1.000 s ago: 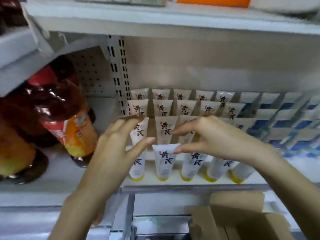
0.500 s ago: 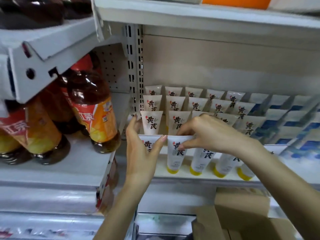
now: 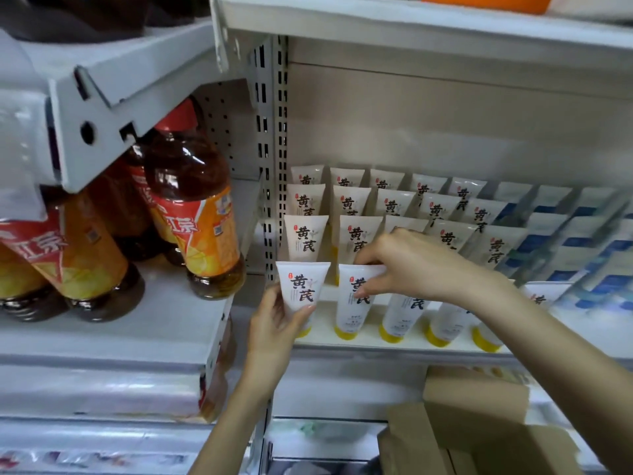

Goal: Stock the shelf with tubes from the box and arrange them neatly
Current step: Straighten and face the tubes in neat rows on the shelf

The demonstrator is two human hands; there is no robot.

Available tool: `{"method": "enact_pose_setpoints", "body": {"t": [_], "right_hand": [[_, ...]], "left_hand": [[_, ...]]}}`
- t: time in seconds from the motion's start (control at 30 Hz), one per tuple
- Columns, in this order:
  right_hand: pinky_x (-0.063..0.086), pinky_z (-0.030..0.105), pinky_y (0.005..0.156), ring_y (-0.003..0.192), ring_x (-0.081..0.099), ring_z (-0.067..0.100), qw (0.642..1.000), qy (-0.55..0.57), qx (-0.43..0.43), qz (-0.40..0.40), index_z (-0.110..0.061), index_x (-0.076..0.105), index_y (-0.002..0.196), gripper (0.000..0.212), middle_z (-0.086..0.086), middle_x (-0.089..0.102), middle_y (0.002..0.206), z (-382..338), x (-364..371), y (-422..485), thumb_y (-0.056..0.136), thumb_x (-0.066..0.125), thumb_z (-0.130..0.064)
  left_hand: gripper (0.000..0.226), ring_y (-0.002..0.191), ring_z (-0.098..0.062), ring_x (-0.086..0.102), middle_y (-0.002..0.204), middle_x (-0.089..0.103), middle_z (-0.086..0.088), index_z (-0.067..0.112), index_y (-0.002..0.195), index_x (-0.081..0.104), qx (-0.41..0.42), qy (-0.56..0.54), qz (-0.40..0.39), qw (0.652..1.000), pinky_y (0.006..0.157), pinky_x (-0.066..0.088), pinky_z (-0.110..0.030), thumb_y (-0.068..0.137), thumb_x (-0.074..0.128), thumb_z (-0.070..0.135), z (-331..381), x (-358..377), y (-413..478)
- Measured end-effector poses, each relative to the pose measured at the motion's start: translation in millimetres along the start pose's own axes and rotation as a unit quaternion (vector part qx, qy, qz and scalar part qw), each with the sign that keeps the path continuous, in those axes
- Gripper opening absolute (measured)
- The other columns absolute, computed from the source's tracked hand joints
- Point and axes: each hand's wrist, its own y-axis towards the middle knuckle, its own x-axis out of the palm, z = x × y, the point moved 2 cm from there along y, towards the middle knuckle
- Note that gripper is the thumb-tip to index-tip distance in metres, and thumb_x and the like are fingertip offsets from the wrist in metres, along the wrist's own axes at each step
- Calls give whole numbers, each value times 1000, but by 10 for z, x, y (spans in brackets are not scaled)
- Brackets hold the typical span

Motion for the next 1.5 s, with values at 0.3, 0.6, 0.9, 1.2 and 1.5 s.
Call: {"method": "enact_pose_setpoints", "body": {"t": [0.3, 0.6, 0.9, 1.2, 1.5], "right_hand": [[38, 30, 63, 86, 57, 20, 1000, -29, 8, 5, -19, 61, 88, 24, -1, 63, 83, -13, 0, 81, 84, 64, -43], [34, 30, 60, 71, 48, 18, 999, -21, 36, 16, -23, 48, 68, 30, -8, 45, 62, 45, 5, 117, 83, 66, -42], [50, 35, 70, 78, 57, 17, 999, 12, 51, -14, -20, 63, 84, 26, -2, 63, 81, 108, 45, 150, 80, 68, -45], [43, 11, 81, 97, 58, -6, 990, 125, 58, 44, -32, 64, 115, 63, -24, 61, 103, 385, -463, -396, 64, 52, -68], [50, 32, 70, 79, 60, 6, 999, 29, 34, -13, -28, 66, 83, 24, -14, 67, 83, 582, 24, -439, 74, 70, -50]], "left_hand": [[41, 88, 11, 63, 103, 63, 8, 16, 105, 54, -6, 7, -38, 999, 70, 49, -9, 77, 65, -12, -77, -50, 156], [44, 87, 9, 64, 101, 64, 10, 23, 98, 54, 9, -2, -60, 998, 70, 49, -9, 76, 64, -14, -66, -34, 207], [49, 101, -2, 61, 107, 62, 12, 28, 105, 53, 19, 10, -54, 998, 76, 49, -11, 74, 70, -7, -101, -52, 213], [45, 102, -7, 50, 111, 49, 9, 13, 116, 54, 147, 227, 165, 948, 87, 37, -10, 75, 72, 20, -87, -154, -445], [31, 99, 2, 56, 107, 57, 16, 39, 107, 48, 175, 210, 40, 961, 82, 45, -12, 81, 65, 42, -67, 554, -511]]}}
